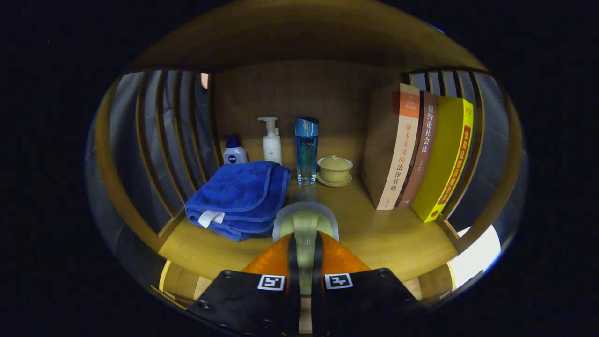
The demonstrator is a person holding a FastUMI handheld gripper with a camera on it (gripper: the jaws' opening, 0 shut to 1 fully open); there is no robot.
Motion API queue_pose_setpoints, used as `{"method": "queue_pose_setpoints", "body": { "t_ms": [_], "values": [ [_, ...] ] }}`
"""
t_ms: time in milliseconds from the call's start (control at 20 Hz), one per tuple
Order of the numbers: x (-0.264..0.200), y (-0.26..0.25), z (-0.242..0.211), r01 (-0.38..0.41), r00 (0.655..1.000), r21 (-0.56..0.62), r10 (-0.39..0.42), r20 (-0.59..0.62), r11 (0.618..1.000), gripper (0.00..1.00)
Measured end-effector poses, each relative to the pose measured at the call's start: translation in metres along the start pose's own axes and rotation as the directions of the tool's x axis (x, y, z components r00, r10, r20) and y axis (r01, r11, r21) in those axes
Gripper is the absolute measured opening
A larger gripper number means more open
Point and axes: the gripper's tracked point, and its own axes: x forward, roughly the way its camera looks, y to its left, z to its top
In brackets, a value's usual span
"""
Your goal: Pull open the drawer, take out the items inside it, and place them on the countertop above the cabinet.
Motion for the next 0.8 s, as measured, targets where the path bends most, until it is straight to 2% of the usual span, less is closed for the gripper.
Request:
{"method": "queue_pose_setpoints", "body": {
  "t_ms": [100,250,450,500,700,800],
  "values": [
    [0.009,-0.002,-0.004,0.003,0.999,-0.016,-0.004,-0.047,1.000,0.18],
    [0.022,-0.005,-0.002,0.019,0.998,0.030,-0.017,-0.064,0.999,0.19],
    [0.033,-0.014,-0.002,0.032,0.997,0.049,-0.029,-0.073,0.998,0.24],
    [0.034,-0.016,-0.009,0.042,0.995,0.063,-0.036,-0.091,0.997,0.28],
    [0.040,-0.020,-0.028,0.057,0.992,0.155,-0.039,-0.121,0.986,0.32],
    [0.042,-0.026,-0.027,0.065,0.992,0.149,-0.048,-0.114,0.987,0.32]
  ]
}}
